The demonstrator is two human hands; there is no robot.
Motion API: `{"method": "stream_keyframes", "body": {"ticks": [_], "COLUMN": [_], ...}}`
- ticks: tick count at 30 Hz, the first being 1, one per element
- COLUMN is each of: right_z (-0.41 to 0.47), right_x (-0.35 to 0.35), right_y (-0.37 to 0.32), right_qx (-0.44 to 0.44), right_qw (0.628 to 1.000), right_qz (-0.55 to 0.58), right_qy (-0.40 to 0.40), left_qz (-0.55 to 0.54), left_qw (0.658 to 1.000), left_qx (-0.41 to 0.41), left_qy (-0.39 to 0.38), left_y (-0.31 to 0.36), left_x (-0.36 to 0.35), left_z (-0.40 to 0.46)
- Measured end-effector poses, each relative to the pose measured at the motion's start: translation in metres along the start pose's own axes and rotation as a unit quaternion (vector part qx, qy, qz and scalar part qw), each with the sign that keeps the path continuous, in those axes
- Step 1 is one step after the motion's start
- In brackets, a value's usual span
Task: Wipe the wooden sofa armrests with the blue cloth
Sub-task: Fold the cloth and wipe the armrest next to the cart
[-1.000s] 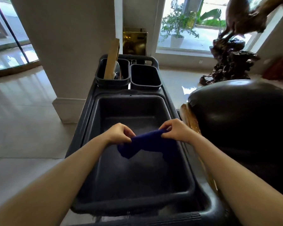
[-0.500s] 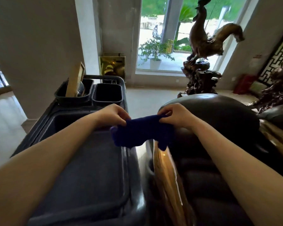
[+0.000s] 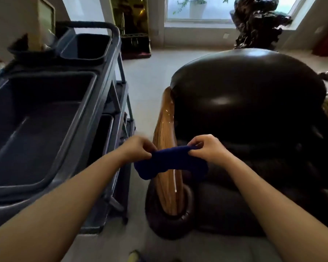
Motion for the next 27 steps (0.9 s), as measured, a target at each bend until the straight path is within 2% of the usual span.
{"method": "stream_keyframes", "body": {"ticks": [5, 9, 21, 27], "right_z": [-0.015, -0.017, -0.004, 0.016], "right_x": [-0.079, -0.128, -0.229, -0.249], "right_y": [0.088, 0.133, 0.206, 0.226], "right_qx": [-0.064, -0.097, -0.128, -0.115], "right_qw": [0.996, 0.99, 0.984, 0.983], "right_qz": [0.037, 0.053, 0.079, 0.104], "right_qy": [-0.056, -0.091, -0.1, -0.1], "left_qz": [-0.02, -0.048, -0.086, -0.103], "left_qw": [0.996, 0.991, 0.99, 0.989], "left_qx": [0.056, 0.086, 0.071, 0.074], "left_qy": [-0.067, -0.089, -0.088, -0.08], "left_y": [-0.058, -0.102, -0.198, -0.233], "left_x": [-0.086, -0.133, -0.212, -0.224], "left_z": [0.027, 0.044, 0.072, 0.096]}}
Point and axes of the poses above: each hand's wrist, its own z-axis towards the middle knuckle, its own x-axis out of the back of the hand, y = z × x, the point moved 7 cm from there along z, towards the middle knuckle, and after that the axes turned 7 degrees about -z, right-handed, at the moved point
